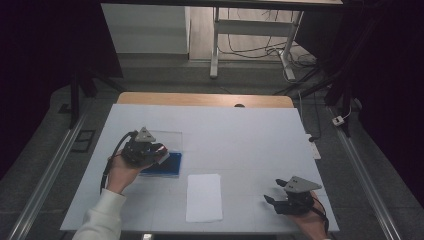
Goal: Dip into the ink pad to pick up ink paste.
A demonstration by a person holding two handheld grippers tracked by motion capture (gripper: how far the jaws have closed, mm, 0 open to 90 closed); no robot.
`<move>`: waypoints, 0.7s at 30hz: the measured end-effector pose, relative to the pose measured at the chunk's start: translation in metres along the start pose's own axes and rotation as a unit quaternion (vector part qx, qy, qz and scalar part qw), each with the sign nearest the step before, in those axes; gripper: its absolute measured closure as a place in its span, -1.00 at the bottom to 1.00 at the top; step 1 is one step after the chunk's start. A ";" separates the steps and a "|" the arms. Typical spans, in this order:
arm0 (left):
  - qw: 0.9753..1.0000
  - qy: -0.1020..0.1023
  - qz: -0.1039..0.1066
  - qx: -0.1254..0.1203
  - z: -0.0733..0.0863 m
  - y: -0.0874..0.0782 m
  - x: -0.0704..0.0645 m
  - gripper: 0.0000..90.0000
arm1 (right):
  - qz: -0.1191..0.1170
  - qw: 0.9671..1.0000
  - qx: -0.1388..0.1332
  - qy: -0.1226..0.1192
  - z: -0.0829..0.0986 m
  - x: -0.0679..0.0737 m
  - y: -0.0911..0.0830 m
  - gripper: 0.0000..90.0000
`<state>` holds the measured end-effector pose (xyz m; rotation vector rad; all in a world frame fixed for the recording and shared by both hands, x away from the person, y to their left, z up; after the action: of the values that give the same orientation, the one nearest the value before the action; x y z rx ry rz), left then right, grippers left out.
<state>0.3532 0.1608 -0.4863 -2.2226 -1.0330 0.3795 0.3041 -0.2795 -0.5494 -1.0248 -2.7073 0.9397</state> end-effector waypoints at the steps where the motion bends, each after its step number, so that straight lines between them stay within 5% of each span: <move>1: 1.000 0.000 0.000 0.001 0.000 0.001 0.001 0.55 | -0.001 1.000 -0.001 0.001 0.000 0.000 0.000 -0.40; 21: 0.999 -0.007 0.001 0.031 0.020 0.025 0.010 0.55 | 0.003 1.000 -0.010 0.003 -0.002 -0.001 -0.002 -0.41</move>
<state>0.3637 0.1653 -0.5174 -2.1689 -1.0121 0.4230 0.3039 -0.2801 -0.5459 -1.0376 -2.7146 0.9112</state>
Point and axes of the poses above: each handheld gripper's, and its own axes: y roughly forward along the jaws, z roughly out of its underside, x roughly to its left, the point moved 5 cm from there along y, roughly forward along the jaws, and after that the axes turned 4 degrees about -x, right-handed, at the moved point
